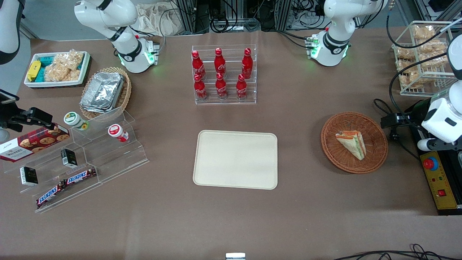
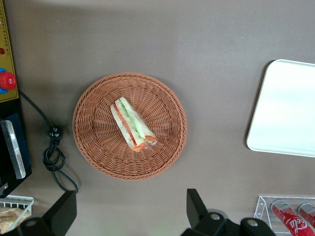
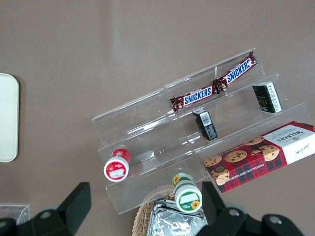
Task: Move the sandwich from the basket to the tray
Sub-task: 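Move the left gripper over the wrapped sandwich in the wicker basket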
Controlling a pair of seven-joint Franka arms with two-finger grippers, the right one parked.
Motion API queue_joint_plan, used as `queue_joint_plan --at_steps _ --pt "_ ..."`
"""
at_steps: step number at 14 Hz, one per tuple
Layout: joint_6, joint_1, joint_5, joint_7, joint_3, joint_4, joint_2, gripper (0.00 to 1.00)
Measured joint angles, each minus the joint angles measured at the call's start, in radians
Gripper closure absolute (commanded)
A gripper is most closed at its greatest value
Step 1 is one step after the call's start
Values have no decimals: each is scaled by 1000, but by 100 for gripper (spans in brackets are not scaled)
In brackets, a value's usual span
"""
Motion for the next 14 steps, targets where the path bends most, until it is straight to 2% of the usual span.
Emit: queue_joint_plan --at_steps 7,11,14 --pt "-18 -1 5 -29 -2 -2 10 0" --pt "4 0 5 -235 -1 -77 13 0" --pt "117 3 7 -453 1 -174 9 0"
